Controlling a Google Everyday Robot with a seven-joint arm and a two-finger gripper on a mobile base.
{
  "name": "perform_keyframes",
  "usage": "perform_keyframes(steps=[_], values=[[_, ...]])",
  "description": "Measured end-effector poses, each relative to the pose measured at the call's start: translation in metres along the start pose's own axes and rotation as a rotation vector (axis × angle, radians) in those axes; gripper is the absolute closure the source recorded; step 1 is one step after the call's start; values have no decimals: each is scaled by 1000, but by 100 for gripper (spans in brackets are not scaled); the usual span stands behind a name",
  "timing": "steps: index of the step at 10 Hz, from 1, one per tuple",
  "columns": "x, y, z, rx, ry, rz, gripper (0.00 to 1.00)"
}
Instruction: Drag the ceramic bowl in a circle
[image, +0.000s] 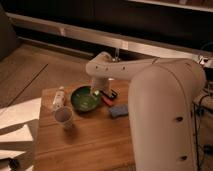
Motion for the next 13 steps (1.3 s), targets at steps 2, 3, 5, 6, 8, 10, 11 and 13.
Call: perform_keyframes(steps=[2, 3, 5, 6, 8, 10, 11, 13], values=[[3, 8, 26, -2, 68, 16, 35], [4, 9, 37, -3, 96, 26, 35], [7, 11, 60, 0, 162, 47, 35], [8, 12, 67, 1, 183, 54, 35], [4, 10, 78, 11, 202, 64, 47], [-3, 11, 82, 18, 200, 64, 67], [-4, 11, 84, 22, 204, 62, 79], [-5, 11, 82, 31, 206, 54, 96]])
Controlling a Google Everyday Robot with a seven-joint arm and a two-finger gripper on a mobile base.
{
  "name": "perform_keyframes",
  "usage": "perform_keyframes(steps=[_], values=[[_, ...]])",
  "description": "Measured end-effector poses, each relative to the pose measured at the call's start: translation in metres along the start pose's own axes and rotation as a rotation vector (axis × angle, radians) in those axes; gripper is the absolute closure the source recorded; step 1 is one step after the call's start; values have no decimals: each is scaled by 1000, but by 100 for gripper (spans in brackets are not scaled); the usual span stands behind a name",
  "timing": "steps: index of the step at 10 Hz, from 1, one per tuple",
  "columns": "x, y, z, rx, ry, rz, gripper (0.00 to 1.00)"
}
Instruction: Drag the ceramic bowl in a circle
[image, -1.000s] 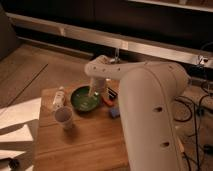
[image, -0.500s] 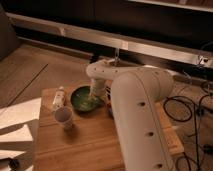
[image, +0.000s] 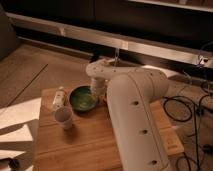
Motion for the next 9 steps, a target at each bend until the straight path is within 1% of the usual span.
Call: perform_keyframes(steps=[1, 3, 5, 6, 7, 8, 9], values=[[-1, -4, -7, 22, -3, -10, 100], [-4, -21, -18, 75, -12, -18, 100], [-12, -45, -28, 143, -22, -11, 100], [-17, -53, -31, 166, -28, -6, 100], [-26, -59, -33, 185, -38, -3, 100], [-35, -59, -35, 193, -50, -5, 100], [-48, -55, -37, 191, -67, -14, 100]])
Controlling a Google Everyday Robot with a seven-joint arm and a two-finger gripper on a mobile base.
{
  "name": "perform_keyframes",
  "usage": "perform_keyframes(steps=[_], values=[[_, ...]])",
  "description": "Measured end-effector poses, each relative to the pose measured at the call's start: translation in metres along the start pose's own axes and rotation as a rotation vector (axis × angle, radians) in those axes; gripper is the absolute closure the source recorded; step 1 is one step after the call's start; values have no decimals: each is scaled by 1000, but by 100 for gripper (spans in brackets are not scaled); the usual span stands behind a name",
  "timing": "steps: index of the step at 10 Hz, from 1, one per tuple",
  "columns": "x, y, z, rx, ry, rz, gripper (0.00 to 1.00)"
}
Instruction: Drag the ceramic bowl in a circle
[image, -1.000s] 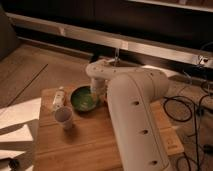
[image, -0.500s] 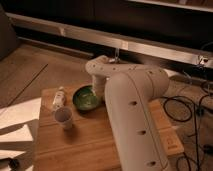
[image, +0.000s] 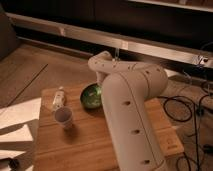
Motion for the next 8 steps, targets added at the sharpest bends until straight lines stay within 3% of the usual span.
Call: perform_keyframes(steps=[4, 6, 8], values=[[-31, 38, -14, -46, -60, -59, 100], [-30, 70, -23, -91, -74, -111, 100], [-11, 97, -35, -144, -70, -167, 100]])
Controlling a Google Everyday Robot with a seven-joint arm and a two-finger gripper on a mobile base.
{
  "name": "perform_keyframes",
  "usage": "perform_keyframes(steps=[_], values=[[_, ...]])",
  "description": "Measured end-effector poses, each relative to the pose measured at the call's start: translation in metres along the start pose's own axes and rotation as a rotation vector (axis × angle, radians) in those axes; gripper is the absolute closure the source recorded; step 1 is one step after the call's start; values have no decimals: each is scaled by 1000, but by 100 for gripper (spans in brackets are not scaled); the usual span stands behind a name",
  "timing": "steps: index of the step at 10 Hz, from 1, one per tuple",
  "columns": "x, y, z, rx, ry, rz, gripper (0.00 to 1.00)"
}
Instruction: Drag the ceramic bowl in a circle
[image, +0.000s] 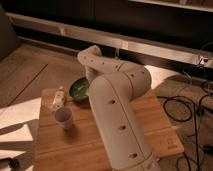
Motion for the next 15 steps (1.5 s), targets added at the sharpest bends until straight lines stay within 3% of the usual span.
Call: perform_keyframes(steps=[2, 4, 7, 9, 12, 15], values=[[23, 13, -11, -42, 14, -28, 100], [61, 11, -22, -56, 34, -40, 100], [102, -9, -23, -36, 75, -33, 100], [121, -46, -15, 28, 117, 12, 100], [106, -97, -6, 136, 130, 94, 100], [65, -101, 6, 180, 95, 104, 100]])
